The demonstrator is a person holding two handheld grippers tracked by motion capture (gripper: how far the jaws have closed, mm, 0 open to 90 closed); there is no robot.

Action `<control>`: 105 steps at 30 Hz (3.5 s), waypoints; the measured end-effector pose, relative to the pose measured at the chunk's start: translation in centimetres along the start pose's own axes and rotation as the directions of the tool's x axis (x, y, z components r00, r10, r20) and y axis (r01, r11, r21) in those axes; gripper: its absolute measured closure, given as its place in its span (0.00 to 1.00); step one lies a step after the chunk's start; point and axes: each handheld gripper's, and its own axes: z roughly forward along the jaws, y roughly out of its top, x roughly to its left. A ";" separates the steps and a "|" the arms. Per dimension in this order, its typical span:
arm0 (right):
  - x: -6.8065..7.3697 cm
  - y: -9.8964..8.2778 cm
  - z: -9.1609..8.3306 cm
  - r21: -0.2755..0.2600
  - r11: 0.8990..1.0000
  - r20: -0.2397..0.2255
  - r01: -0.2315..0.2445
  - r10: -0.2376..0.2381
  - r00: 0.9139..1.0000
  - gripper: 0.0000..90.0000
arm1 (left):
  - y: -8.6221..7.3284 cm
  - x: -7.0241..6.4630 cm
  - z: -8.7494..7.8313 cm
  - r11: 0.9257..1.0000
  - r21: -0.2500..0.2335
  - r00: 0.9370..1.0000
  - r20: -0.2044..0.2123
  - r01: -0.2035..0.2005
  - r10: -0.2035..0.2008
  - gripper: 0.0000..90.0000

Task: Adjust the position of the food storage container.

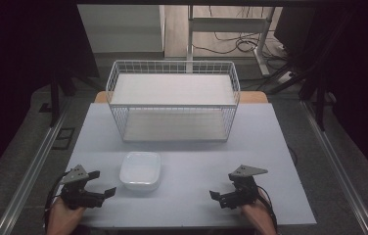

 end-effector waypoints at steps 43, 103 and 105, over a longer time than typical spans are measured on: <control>-0.1 1.5 1.3 0.042 0.999 0.010 -0.026 0.026 1.000 0.10 | 2.3 1.9 2.4 0.989 0.033 0.988 -0.041 0.147 -0.146 0.70; 1.1 5.1 4.5 0.042 0.997 -0.022 0.065 -0.065 0.998 0.93 | 7.3 -6.1 10.6 0.993 0.110 0.989 0.136 0.040 -0.055 1.00; 1.1 5.1 4.6 0.052 0.997 -0.014 0.064 -0.063 0.998 0.97 | 7.4 -6.4 10.7 0.993 0.114 0.991 0.128 0.030 -0.044 1.00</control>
